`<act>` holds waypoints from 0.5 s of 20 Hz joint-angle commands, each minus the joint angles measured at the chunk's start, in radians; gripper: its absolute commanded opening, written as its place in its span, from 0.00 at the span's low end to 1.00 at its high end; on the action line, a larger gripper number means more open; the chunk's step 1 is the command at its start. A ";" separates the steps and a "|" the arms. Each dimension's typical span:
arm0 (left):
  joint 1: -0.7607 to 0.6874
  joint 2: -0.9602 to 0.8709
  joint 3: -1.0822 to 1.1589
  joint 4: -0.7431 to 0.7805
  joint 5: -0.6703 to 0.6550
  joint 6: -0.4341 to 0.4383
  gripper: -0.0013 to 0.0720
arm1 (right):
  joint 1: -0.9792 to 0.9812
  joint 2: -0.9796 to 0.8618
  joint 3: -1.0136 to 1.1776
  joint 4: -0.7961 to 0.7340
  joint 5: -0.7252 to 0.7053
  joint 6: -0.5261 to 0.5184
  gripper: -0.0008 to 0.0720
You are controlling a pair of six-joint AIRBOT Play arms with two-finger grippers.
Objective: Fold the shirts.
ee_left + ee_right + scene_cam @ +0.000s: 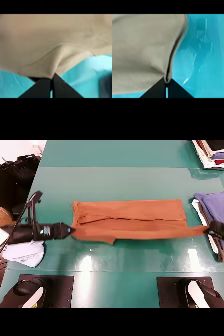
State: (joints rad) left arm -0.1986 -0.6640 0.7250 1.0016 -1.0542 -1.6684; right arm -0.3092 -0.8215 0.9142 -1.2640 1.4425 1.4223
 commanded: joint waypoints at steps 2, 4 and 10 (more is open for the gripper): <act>0.000 -0.299 0.113 0.027 0.196 0.132 0.05 | 0.145 -0.305 0.195 0.010 -0.126 0.002 0.03; 0.000 -0.436 0.173 0.028 0.256 0.143 0.05 | 0.181 -0.455 0.293 0.016 -0.140 0.002 0.04; 0.003 -0.636 0.346 0.035 0.321 0.142 0.70 | 0.176 -0.756 0.553 0.121 -0.134 -0.024 0.26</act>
State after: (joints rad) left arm -0.1974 -1.2163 0.9970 1.0313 -0.7719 -1.5356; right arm -0.1287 -1.4448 1.3533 -1.2236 1.3071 1.4200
